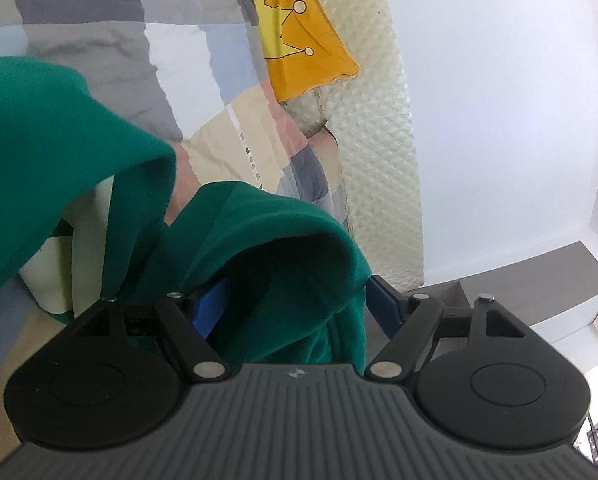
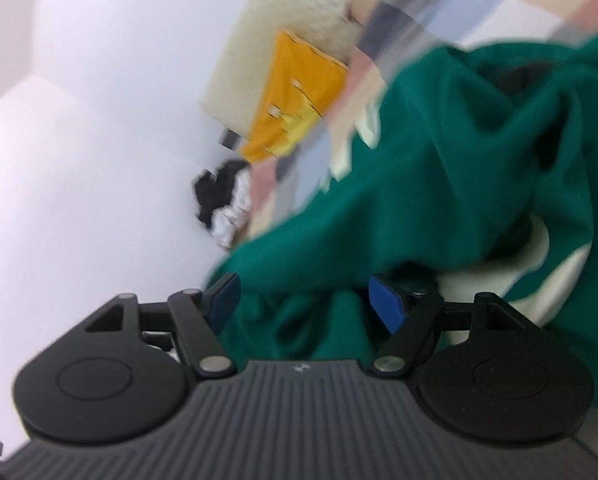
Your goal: Fold large clothes
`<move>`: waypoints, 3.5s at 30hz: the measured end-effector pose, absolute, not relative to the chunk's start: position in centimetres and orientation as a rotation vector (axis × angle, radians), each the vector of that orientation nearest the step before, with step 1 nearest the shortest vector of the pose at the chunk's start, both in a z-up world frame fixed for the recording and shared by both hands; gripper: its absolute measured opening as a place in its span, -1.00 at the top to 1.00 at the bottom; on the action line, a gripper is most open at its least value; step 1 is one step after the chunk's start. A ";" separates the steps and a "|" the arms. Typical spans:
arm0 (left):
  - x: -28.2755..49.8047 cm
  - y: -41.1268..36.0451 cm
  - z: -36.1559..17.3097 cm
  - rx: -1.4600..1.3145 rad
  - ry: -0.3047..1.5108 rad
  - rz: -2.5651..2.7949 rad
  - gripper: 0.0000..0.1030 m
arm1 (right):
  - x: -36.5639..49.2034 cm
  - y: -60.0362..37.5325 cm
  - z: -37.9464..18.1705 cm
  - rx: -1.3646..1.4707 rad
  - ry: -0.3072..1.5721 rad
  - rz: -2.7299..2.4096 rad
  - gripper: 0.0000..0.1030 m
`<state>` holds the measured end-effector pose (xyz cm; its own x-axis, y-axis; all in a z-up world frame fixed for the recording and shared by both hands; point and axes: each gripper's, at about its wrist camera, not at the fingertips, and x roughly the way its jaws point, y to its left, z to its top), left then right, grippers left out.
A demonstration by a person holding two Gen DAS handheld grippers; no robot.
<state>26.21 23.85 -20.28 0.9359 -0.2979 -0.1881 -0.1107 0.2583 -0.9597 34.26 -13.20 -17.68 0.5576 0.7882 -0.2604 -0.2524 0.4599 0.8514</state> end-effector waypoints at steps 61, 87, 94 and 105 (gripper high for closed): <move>7.0 16.2 23.3 -0.840 -0.060 -0.288 0.66 | 16.2 -19.1 18.8 0.447 -0.132 0.756 0.85; 39.4 28.4 14.8 -0.671 0.184 0.045 0.65 | 51.7 -4.2 11.3 0.477 0.237 0.597 0.84; 58.8 33.9 -2.4 -0.668 0.362 0.125 0.64 | 63.9 4.0 1.8 0.395 0.396 0.474 0.84; 79.2 36.1 -21.1 -0.420 0.596 0.176 0.57 | 75.2 6.5 -15.9 0.306 0.615 0.344 0.85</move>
